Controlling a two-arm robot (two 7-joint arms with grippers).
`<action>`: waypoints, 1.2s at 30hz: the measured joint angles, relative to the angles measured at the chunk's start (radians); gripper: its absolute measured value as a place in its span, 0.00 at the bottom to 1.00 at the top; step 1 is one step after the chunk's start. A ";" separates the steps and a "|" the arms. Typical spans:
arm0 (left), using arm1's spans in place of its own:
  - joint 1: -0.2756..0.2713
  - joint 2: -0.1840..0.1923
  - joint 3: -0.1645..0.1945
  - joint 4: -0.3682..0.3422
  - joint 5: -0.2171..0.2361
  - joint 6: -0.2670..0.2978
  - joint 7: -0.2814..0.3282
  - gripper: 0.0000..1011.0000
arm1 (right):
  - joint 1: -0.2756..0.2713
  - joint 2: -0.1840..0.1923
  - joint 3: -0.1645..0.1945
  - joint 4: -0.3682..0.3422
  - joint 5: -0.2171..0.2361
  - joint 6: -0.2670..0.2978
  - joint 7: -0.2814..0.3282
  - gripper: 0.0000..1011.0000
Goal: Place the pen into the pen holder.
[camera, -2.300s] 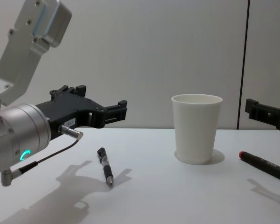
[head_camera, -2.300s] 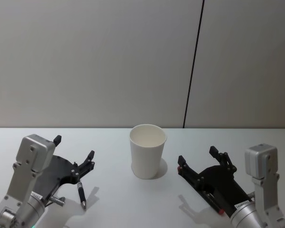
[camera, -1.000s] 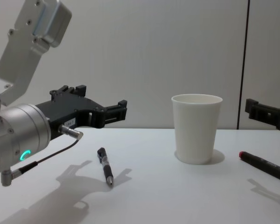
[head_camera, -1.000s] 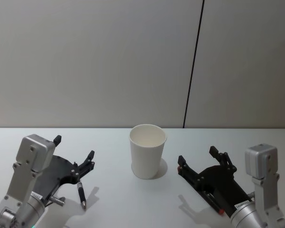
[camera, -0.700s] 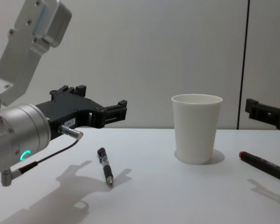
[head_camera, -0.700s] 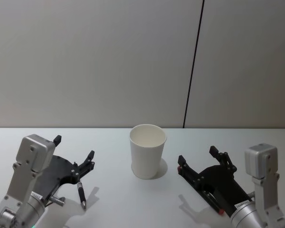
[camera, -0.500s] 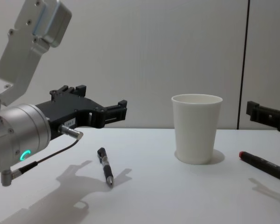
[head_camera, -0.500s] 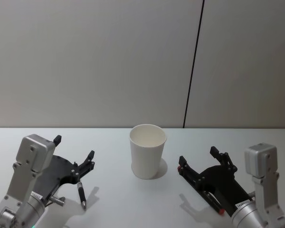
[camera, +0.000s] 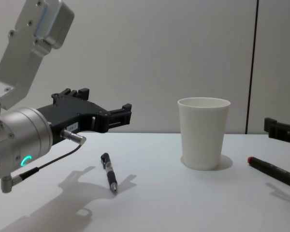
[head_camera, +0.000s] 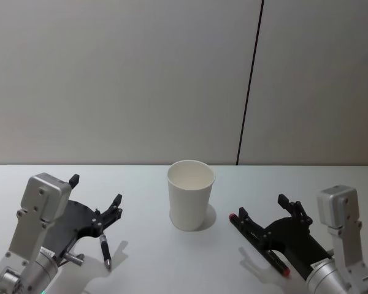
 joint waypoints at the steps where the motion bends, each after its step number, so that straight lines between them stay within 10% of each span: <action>1: 0.000 0.000 0.000 0.000 0.000 0.000 0.000 0.99 | 0.001 0.002 0.001 0.001 -0.002 0.006 0.001 0.99; 36: 0.000 0.000 0.000 0.000 0.000 0.000 0.000 0.99 | 0.037 0.033 -0.012 -0.016 -0.047 0.276 0.025 0.99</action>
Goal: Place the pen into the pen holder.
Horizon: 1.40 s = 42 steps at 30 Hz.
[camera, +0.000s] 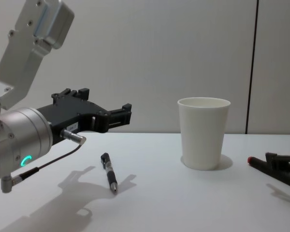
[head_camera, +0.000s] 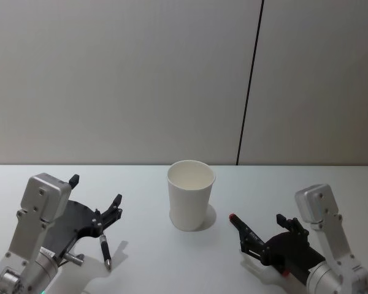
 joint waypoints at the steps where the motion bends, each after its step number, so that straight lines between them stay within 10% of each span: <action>1: 0.000 0.000 0.000 0.000 0.000 0.000 0.000 0.99 | 0.000 0.000 0.000 0.000 -0.001 0.007 0.000 0.99; 42: 0.000 0.000 0.000 0.000 0.000 0.000 0.000 0.99 | 0.039 -0.073 0.008 0.042 -0.004 0.175 -0.016 0.99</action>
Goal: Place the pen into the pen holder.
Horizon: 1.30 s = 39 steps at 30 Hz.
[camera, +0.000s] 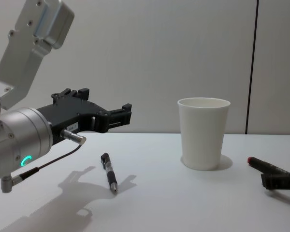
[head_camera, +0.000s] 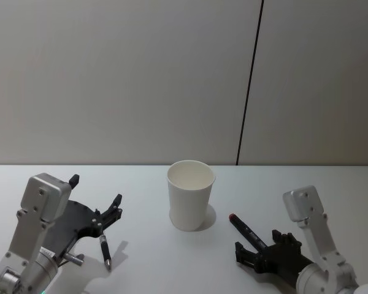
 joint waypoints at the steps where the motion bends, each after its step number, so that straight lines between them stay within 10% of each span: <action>1: 0.000 0.000 0.000 0.000 0.000 0.000 0.000 0.99 | 0.001 -0.002 0.001 0.001 0.001 0.002 0.000 0.99; 13: 0.000 0.000 0.000 0.000 0.000 0.000 0.000 0.99 | 0.002 -0.009 0.003 0.005 0.005 0.010 -0.001 0.81; 32: 0.000 0.000 0.000 0.000 0.000 0.000 0.000 0.99 | 0.003 -0.015 0.006 0.007 0.006 0.014 -0.002 0.21; 39: 0.000 0.000 0.000 0.000 0.000 0.000 0.000 0.99 | 0.003 -0.018 0.008 0.008 0.006 0.014 -0.001 0.19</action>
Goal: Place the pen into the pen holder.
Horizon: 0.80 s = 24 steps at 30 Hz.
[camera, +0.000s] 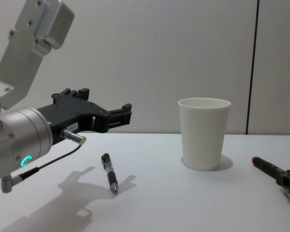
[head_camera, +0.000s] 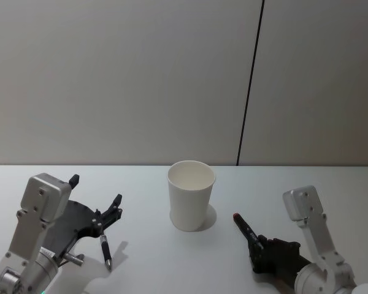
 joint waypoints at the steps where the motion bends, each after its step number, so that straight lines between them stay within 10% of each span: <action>1: 0.000 0.000 0.000 0.000 0.000 0.000 0.000 0.99 | 0.000 0.000 0.000 0.000 0.000 0.000 0.000 0.19; 13: 0.000 0.000 0.000 0.000 0.000 0.000 0.000 0.99 | -0.001 -0.009 0.007 0.007 -0.003 -0.031 0.003 0.19; 24: 0.000 0.000 0.000 0.000 0.000 0.000 0.000 0.99 | 0.002 -0.035 0.030 0.020 -0.006 -0.169 0.010 0.19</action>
